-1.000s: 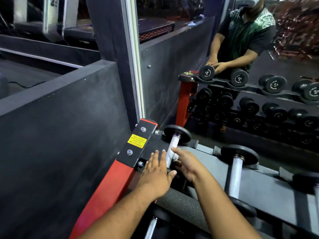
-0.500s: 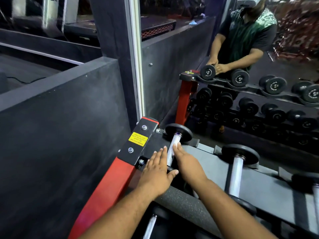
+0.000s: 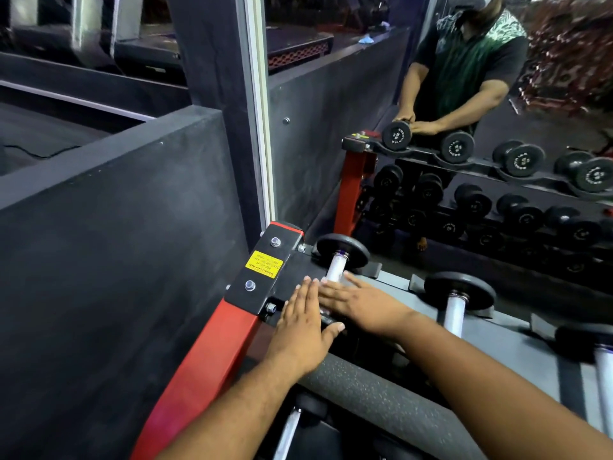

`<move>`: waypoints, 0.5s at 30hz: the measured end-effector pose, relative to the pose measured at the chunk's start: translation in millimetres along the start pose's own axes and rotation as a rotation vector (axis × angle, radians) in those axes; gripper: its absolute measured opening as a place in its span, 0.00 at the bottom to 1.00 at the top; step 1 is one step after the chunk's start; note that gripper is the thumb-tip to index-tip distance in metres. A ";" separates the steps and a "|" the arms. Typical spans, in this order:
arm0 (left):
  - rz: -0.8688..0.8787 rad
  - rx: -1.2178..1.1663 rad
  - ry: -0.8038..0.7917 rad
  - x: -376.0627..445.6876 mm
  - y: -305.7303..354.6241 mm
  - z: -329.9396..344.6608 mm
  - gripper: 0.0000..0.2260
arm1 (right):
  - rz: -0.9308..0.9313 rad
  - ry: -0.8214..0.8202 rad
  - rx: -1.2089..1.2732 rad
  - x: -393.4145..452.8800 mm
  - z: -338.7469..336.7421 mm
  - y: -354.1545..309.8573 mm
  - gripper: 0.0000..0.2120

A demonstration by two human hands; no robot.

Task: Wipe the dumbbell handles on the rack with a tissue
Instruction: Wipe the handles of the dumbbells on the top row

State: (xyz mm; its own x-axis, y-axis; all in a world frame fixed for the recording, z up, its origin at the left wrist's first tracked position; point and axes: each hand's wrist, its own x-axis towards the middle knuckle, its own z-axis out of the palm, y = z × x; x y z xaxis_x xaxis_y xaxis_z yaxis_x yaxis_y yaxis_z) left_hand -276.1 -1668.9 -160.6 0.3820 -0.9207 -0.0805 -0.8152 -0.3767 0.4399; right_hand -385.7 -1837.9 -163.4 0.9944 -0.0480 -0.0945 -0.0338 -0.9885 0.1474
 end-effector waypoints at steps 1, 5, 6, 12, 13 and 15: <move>0.002 0.006 -0.011 -0.4 1.0 1.1 0.40 | 0.086 0.026 -0.019 -1.7 0.3 1.5 0.30; -0.008 0.025 -0.029 1.1 0.0 -2.7 0.39 | 0.298 0.056 0.129 7.3 2.7 -13.5 0.35; -0.007 0.021 -0.040 2.2 -1.2 -3.3 0.39 | 0.249 0.029 0.182 4.9 2.3 -19.0 0.34; 0.007 0.001 -0.051 4.1 -1.1 -1.8 0.39 | 0.296 0.096 0.134 -3.5 4.9 -8.9 0.34; 0.007 0.000 -0.054 3.9 -0.7 -2.6 0.39 | 0.384 0.129 0.177 3.5 5.7 -6.9 0.35; 0.001 -0.010 -0.076 3.6 -1.2 -4.9 0.39 | 0.477 0.170 0.358 14.1 8.1 -11.4 0.36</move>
State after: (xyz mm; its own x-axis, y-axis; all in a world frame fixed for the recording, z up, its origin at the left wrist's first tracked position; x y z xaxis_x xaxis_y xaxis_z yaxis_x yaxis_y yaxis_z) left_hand -271.6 -1671.3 -157.1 0.3469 -0.9262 -0.1475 -0.8112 -0.3752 0.4485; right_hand -372.1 -1828.5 -174.4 0.8625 -0.5021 0.0633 -0.4807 -0.8520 -0.2073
